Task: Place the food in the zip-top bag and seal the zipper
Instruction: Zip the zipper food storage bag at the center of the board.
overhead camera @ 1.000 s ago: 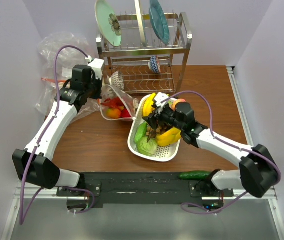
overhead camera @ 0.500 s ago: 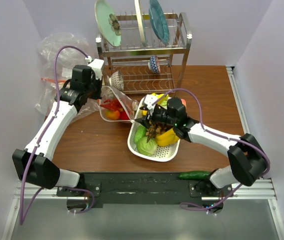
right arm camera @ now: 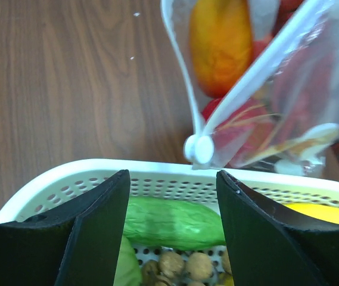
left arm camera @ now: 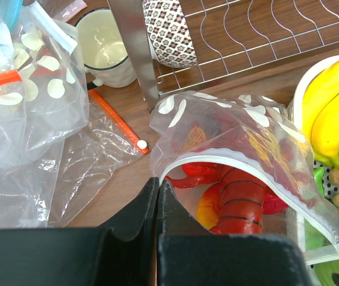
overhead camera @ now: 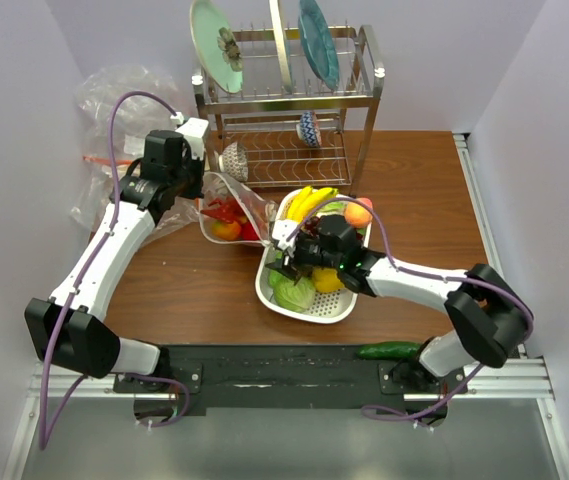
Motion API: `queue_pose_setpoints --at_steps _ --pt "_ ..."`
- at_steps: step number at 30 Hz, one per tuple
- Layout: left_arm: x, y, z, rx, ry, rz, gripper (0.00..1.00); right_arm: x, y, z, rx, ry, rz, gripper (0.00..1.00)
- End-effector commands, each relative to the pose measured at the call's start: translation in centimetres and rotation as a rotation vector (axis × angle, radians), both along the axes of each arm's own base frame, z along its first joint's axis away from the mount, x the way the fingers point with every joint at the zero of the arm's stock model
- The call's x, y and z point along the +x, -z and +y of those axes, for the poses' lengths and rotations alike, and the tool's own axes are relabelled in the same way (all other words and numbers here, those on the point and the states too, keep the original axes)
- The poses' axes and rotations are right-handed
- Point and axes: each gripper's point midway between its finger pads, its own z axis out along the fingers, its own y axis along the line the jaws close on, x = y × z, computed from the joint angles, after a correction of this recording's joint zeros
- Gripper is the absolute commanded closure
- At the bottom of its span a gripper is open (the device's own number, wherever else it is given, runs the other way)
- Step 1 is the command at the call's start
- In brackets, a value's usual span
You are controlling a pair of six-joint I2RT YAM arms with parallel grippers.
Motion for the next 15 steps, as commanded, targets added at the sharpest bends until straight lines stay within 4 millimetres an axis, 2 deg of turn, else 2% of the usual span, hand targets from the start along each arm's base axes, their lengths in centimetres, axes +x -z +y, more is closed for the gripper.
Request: queue_pose_setpoints --at_steps 1,3,6,8,15 --pt "0.6 -2.3 0.0 -0.005 0.002 -0.073 1.0 2.1 -2.2 1.2 0.05 0.047 -0.074 0.41" --pt "0.6 -2.3 0.1 -0.003 0.003 -0.07 1.0 2.4 -1.8 1.6 0.052 0.054 -0.063 0.47" --pt "0.6 -2.4 0.1 -0.004 0.001 -0.075 1.0 3.3 -2.6 1.8 0.105 0.095 -0.072 0.5" --pt "0.6 -2.5 0.0 -0.003 0.002 -0.076 1.0 3.6 -3.2 2.0 0.134 0.112 -0.093 0.5" --pt "0.7 -2.3 0.1 0.001 -0.002 -0.073 1.0 4.0 -3.6 2.1 0.145 0.122 -0.11 0.5"
